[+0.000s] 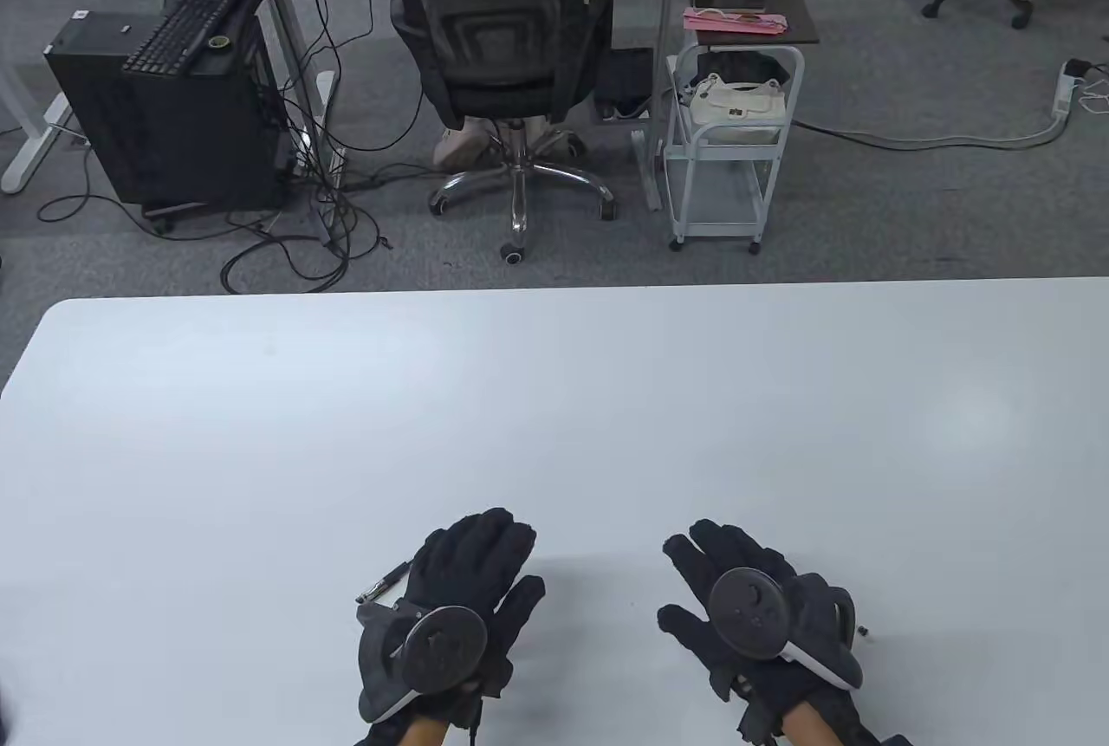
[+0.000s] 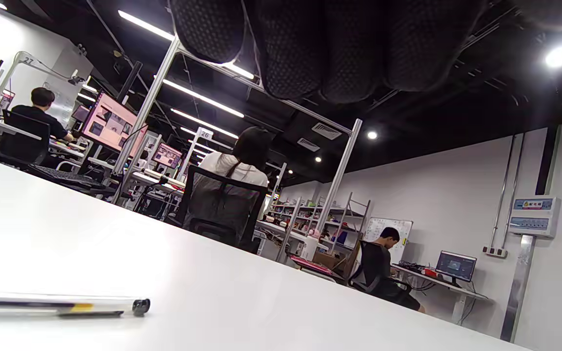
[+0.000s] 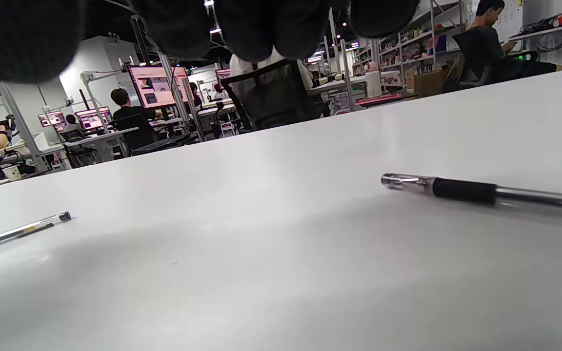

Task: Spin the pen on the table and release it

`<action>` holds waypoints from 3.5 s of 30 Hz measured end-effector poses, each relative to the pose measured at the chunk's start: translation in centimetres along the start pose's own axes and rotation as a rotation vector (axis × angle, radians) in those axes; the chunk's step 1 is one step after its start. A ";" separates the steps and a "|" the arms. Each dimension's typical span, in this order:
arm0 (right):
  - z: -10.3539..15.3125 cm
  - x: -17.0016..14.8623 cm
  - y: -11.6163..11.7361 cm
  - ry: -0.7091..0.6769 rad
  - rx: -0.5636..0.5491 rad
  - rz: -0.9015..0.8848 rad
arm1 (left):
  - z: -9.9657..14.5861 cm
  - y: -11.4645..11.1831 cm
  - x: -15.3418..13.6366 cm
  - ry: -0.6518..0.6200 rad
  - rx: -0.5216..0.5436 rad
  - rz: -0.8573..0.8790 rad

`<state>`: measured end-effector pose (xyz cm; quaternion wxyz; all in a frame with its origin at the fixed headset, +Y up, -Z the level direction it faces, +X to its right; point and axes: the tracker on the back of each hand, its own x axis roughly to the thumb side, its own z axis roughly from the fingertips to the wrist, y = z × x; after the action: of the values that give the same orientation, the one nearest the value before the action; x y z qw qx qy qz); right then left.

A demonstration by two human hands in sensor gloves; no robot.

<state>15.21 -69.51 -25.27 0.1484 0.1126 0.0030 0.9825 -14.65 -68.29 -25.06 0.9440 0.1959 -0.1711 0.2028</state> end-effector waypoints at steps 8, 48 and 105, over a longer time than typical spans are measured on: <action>-0.1 -0.2 0.3 0.016 0.016 0.010 | 0.1 -0.3 -0.2 0.013 -0.026 -0.010; -5.5 -9.2 0.3 0.514 0.324 0.332 | 0.0 -0.7 -0.6 0.032 -0.086 -0.017; -7.4 2.8 6.5 0.041 0.308 0.498 | 0.1 -0.9 -1.2 0.038 -0.090 0.007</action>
<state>9.02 -74.73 -31.65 -0.1163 0.1113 0.1273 0.9787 -15.27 -69.45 -25.73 0.9543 0.1487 -0.1628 0.2018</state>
